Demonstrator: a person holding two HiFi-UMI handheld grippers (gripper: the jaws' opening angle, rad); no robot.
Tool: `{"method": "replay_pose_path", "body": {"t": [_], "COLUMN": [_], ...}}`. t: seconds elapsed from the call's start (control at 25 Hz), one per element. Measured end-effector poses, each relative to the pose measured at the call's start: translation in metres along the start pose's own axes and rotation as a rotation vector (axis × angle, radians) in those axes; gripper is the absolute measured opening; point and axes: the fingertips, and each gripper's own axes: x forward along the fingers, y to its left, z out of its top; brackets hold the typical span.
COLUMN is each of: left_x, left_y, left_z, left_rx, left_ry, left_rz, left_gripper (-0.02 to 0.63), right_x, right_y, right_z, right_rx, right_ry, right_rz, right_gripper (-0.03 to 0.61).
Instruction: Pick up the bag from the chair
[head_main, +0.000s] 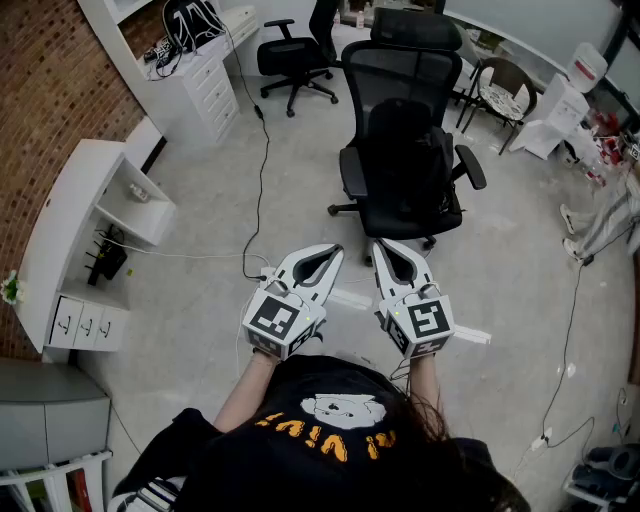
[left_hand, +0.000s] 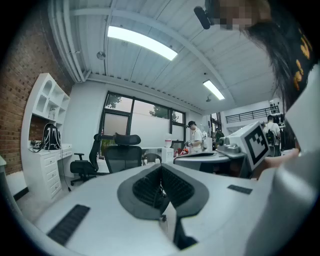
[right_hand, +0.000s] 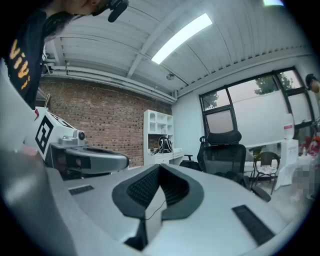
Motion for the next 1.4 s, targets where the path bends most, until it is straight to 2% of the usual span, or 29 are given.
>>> {"method": "replay_pose_path", "body": {"t": [0.52, 0.76, 1.08, 1.4], "left_x": [0.01, 0.021, 0.075, 0.158], "left_y": [-0.038, -0.038, -0.042, -0.02], "left_z": [-0.014, -0.021, -0.024, -0.023], "left_rx": [-0.007, -0.004, -0.002, 0.002], "left_ry": [0.042, 0.079, 0.084, 0.084], "left_rz": [-0.037, -0.047, -0.12, -0.18], "left_gripper": [0.0, 0.0, 0.0, 0.0], "right_x": [-0.035, -0.033, -0.029, -0.001], "right_y": [-0.02, -0.032, -0.077, -0.151], "right_z": [-0.023, -0.033, -0.038, -0.039], "right_rx": [0.077, 0.112, 0.112, 0.094], "right_ry": [0.016, 0.022, 0.029, 0.052], "right_rz": [-0.023, -0.03, -0.082, -0.152], "right_gripper": [0.003, 0.003, 0.003, 0.003]}}
